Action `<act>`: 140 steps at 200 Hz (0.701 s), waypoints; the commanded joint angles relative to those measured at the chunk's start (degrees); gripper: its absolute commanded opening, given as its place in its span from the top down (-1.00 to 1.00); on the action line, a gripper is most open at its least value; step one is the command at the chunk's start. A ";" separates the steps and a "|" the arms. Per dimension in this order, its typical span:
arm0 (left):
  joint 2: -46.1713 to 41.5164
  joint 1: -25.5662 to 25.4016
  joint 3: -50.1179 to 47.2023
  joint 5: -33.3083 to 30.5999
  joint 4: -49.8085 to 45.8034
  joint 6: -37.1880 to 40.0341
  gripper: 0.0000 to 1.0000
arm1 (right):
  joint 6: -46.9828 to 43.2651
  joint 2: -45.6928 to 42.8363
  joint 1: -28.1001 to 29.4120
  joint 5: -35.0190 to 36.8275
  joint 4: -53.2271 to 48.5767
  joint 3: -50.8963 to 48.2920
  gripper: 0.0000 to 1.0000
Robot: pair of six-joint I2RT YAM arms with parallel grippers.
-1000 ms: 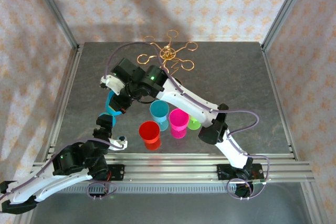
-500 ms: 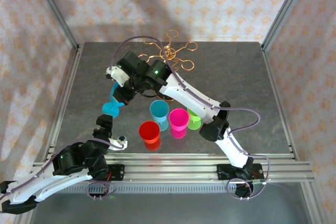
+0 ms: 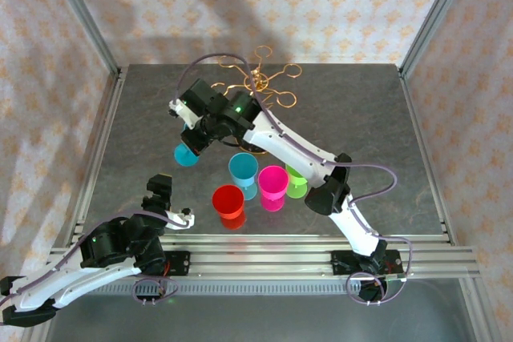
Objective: Take the wine glass off the wine glass rack
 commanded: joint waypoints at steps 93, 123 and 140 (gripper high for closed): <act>-0.19 0.00 -0.87 -2.11 2.25 0.65 -0.99 | 3.42 -3.05 4.08 7.55 -1.45 -10.36 1.00; -0.38 -0.06 -0.87 -2.18 1.83 0.59 -0.99 | 4.70 -4.27 4.41 7.33 0.61 -13.89 1.00; -0.55 0.00 -0.91 -2.17 1.77 0.50 -0.99 | 5.16 -4.74 4.62 7.16 0.77 -14.96 1.00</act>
